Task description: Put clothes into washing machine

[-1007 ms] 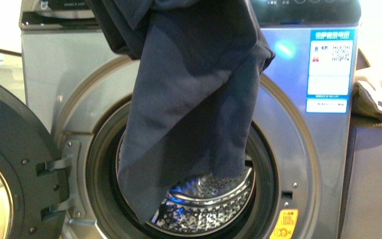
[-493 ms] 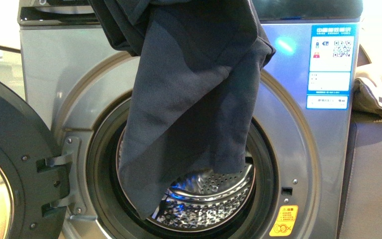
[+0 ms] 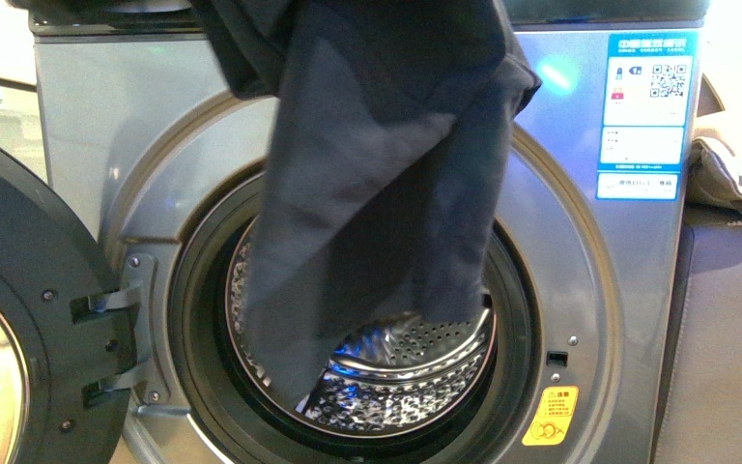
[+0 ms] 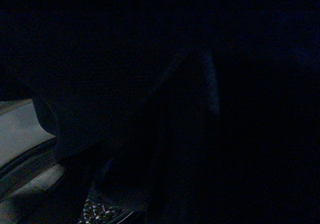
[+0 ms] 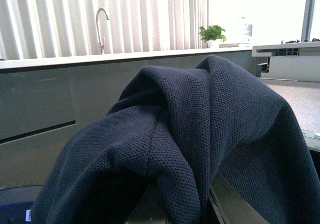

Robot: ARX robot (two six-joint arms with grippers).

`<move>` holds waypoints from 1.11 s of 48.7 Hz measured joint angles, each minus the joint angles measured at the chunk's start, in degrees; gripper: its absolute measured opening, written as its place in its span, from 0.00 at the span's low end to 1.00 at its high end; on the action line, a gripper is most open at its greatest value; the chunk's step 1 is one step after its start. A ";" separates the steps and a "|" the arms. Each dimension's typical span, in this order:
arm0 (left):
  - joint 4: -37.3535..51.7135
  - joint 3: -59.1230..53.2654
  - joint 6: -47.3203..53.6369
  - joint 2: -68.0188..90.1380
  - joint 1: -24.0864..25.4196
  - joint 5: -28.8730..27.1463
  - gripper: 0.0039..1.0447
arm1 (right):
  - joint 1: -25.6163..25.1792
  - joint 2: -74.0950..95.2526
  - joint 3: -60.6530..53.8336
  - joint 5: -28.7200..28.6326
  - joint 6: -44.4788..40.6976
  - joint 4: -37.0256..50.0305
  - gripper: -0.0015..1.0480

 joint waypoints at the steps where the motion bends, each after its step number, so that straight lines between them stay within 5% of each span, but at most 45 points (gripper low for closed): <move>1: 0.31 0.09 -0.24 0.37 -0.22 -0.13 0.94 | 0.00 0.00 0.00 0.00 0.00 0.00 0.06; 24: 14.47 0.37 -11.08 2.49 -4.66 8.39 0.94 | 0.00 0.00 0.00 0.00 0.00 0.04 0.06; 54: 12.11 7.93 -11.13 10.93 -8.70 -8.90 0.94 | 0.00 -0.09 0.00 0.20 0.00 0.04 0.06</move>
